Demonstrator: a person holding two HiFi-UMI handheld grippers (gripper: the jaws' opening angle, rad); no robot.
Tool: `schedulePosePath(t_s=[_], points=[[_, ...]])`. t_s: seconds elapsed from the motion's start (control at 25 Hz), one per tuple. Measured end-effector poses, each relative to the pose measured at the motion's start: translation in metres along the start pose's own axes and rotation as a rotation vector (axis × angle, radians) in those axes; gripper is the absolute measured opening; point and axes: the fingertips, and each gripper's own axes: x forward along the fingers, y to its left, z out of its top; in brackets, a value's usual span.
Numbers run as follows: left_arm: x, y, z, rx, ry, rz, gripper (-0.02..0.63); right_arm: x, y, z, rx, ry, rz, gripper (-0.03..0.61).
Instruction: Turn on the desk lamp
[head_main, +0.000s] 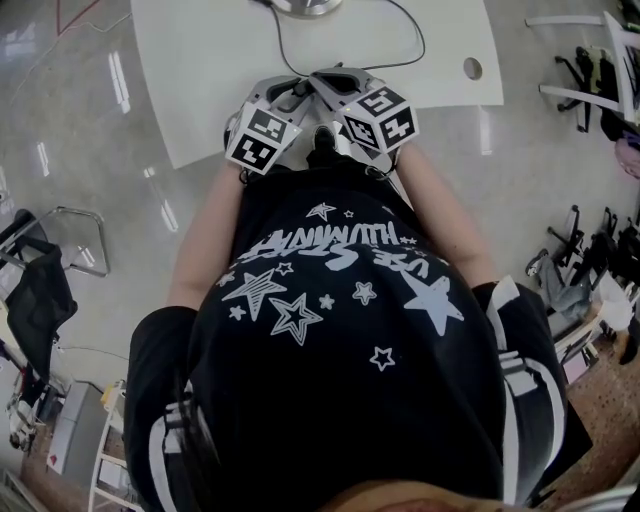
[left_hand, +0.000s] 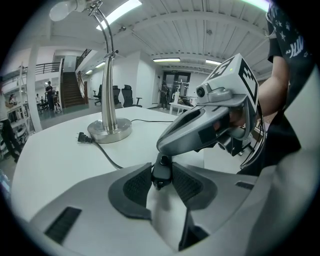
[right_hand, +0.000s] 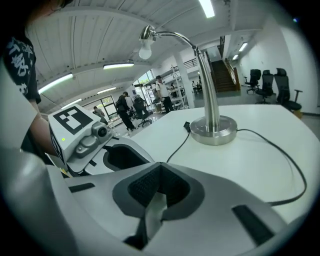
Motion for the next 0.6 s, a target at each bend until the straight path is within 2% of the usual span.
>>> schedulePosePath(t_s=[0.2,0.36,0.52,0.6], points=[[0.003,-0.004,0.0,0.009,0.008,-0.006,0.141,0.0,-0.003,-0.007,-0.065,0.048,-0.036,0.006],[0.003,-0.003,-0.001,0.006,0.013,-0.009,0.14,0.002,-0.003,-0.008,-0.036,0.058,-0.031,0.005],[0.002,-0.001,-0.002,0.007,0.014,-0.01,0.14,0.005,-0.004,-0.01,-0.065,0.084,-0.061,0.006],[0.001,-0.004,-0.002,0.008,0.014,-0.011,0.14,0.003,-0.005,-0.014,-0.029,0.077,-0.054,0.006]])
